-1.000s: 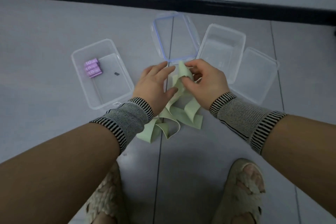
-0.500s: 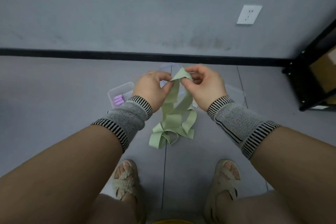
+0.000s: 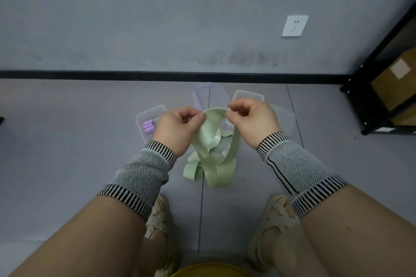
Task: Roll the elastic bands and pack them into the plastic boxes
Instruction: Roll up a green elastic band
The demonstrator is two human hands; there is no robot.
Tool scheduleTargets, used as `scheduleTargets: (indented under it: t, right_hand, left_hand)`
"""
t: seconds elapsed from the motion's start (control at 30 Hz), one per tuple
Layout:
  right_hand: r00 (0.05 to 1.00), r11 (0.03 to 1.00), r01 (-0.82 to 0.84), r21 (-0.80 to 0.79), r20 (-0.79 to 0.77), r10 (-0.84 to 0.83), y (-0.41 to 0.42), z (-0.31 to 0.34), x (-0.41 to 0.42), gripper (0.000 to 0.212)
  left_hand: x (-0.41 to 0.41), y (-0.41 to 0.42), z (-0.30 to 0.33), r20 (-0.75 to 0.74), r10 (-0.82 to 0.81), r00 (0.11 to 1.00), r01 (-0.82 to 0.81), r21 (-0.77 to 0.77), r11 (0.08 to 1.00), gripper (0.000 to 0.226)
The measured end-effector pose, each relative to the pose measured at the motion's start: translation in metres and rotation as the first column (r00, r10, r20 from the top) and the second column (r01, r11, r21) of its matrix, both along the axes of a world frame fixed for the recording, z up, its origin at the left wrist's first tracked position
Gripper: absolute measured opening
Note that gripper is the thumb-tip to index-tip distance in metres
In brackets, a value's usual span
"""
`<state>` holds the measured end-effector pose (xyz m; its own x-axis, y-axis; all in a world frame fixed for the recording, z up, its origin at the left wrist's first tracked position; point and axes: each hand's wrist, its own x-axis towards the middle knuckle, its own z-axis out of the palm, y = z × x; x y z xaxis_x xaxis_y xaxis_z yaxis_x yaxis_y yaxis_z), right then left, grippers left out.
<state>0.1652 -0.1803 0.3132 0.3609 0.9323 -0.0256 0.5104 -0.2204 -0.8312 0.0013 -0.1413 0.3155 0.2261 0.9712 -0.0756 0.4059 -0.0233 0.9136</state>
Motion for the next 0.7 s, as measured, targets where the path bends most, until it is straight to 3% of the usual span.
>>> scheduleTargets:
  t: [0.1,0.27,0.37,0.57,0.7]
  right_hand:
    - [0.998,0.999,-0.05,0.007,0.05,0.049,0.002,0.006,0.002,0.038]
    - [0.996,0.996,-0.079,0.038,0.053,0.077,0.004,0.004,0.0,0.017]
    - [0.995,0.995,-0.098,0.016,-0.002,0.098,0.007,-0.002,0.0,0.015]
    - [0.998,0.997,-0.064,0.041,0.029,0.063,0.015,-0.005,-0.007,0.025]
    - [0.998,0.999,-0.023,0.049,-0.058,0.026,0.019,-0.008,-0.014,0.014]
  left_hand:
    - [0.005,0.009,-0.003,0.052,0.094,0.994,-0.09,-0.063,0.994,0.002]
    - [0.014,0.025,0.003,0.215,0.206,0.955,-0.152,-0.243,0.958,0.01]
    - [0.018,0.031,0.009,0.325,0.243,0.914,-0.128,-0.336,0.933,0.02]
    - [0.02,0.036,0.011,0.401,0.193,0.895,-0.064,-0.314,0.947,0.033]
    - [0.016,0.033,0.011,0.387,0.124,0.913,-0.017,-0.27,0.963,0.039]
